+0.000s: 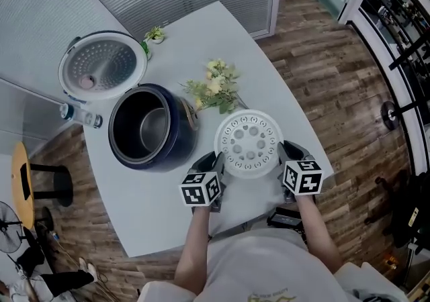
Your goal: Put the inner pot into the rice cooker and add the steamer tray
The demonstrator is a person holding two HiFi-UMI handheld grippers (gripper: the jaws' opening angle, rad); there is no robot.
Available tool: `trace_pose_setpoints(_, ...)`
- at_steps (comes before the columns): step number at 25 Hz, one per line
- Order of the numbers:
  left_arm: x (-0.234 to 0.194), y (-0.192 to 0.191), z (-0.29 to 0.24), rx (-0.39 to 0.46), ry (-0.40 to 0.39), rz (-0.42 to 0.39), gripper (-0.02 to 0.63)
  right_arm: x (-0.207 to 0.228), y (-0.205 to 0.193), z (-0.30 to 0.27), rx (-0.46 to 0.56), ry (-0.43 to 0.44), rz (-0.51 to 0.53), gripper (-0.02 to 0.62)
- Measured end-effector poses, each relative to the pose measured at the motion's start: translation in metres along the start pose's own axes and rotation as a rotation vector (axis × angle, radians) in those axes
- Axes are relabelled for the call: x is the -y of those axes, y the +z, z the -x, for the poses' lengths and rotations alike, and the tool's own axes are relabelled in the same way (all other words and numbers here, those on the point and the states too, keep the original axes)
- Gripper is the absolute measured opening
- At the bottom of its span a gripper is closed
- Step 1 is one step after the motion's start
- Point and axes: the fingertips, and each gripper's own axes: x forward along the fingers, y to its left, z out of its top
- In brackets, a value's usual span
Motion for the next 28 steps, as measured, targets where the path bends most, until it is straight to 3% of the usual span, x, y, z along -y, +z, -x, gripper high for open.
trace_pose_setpoints(4, 0.004, 0.012, 0.005, 0.030, -0.010, -0.008, 0.077, -0.002, 0.011, 0.006, 0.031, 0.004, -0.015, 0.063)
trace_pose_setpoints(9, 0.007, 0.030, 0.015, 0.079, -0.074, 0.070, 0.060, -0.008, 0.030, 0.016, 0.080, -0.005, -0.008, 0.063)
trace_pose_setpoints(17, 0.011, 0.057, 0.030, 0.175, -0.108, 0.113, 0.049, -0.015, 0.052, 0.024, 0.137, 0.033, -0.062, 0.058)
trace_pose_setpoints(28, 0.019, 0.102, 0.061, 0.266, -0.099, 0.087, 0.044, -0.033, 0.091, 0.044, 0.196, 0.116, -0.099, 0.057)
